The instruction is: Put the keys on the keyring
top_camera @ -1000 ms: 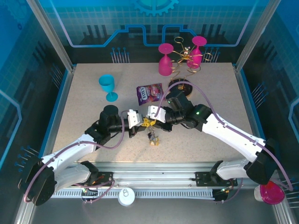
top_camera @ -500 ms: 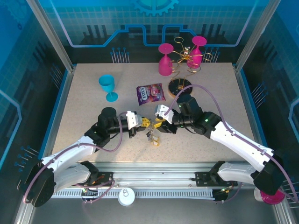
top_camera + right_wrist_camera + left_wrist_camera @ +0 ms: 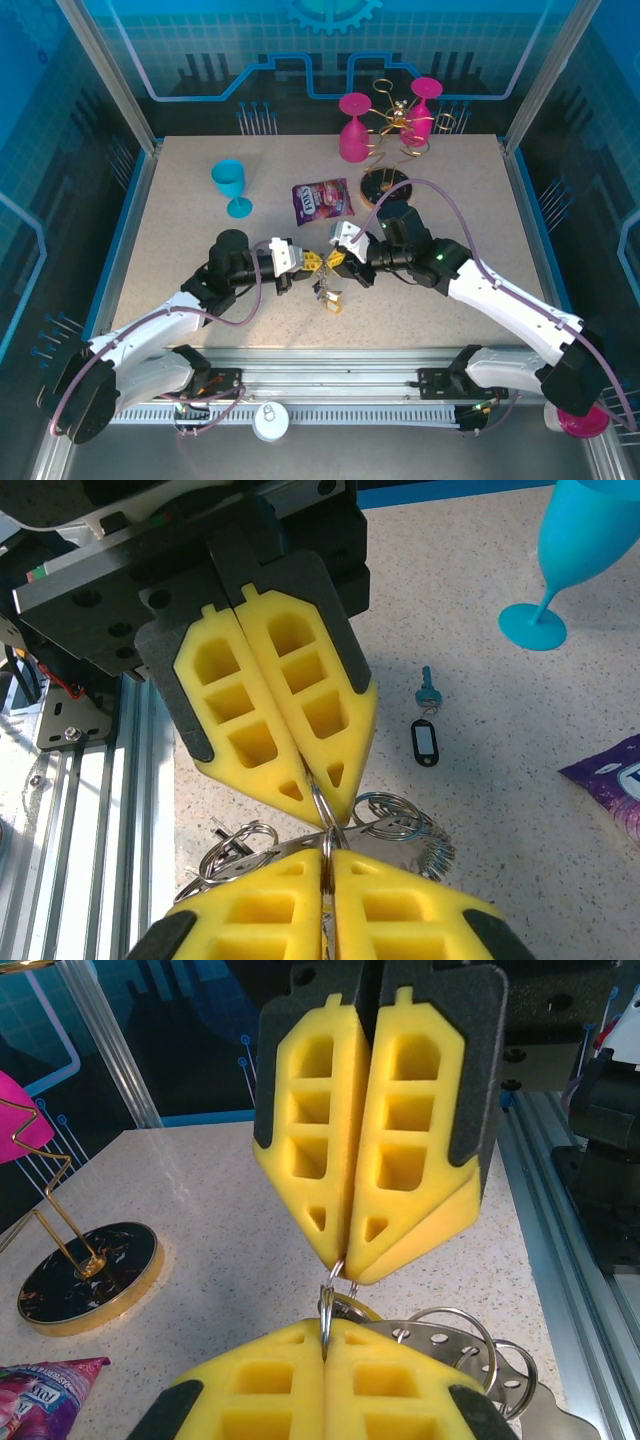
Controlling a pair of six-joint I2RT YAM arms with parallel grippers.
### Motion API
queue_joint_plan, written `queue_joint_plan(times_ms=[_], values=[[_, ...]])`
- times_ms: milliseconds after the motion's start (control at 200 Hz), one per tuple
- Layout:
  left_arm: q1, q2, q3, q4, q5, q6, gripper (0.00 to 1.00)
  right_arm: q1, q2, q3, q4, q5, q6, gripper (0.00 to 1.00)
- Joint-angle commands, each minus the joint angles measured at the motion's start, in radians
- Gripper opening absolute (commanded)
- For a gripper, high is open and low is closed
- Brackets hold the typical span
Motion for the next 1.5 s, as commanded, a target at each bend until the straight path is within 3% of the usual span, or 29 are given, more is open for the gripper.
queue_joint_plan(times_ms=[0, 95, 330, 600, 725, 881, 1496], values=[[-0.005, -0.026, -0.012, 0.068, 0.044, -0.005, 0.0, -0.01, 0.01, 0.009, 0.012, -0.018, 0.008, 0.06], [-0.005, -0.029, -0.015, 0.073, 0.046, -0.006, 0.0, -0.016, 0.011, 0.01, 0.003, -0.013, 0.013, 0.0], [-0.005, -0.042, -0.029, 0.112, 0.063, -0.011, 0.0, -0.045, 0.004, -0.023, -0.025, 0.001, 0.029, 0.0], [-0.005, -0.036, -0.062, 0.231, 0.1, -0.07, 0.0, -0.044, 0.052, -0.021, 0.033, -0.088, 0.076, 0.0], [-0.005, -0.026, -0.063, 0.245, 0.104, -0.081, 0.0, -0.047, 0.01, -0.048, 0.098, -0.081, 0.087, 0.19], [-0.005, -0.019, -0.066, 0.259, 0.107, -0.095, 0.0, -0.05, -0.057, -0.096, 0.181, -0.054, 0.056, 0.26], [-0.005, 0.0, -0.06, 0.273, 0.116, -0.127, 0.0, -0.03, -0.024, -0.118, 0.28, -0.156, 0.02, 0.25]])
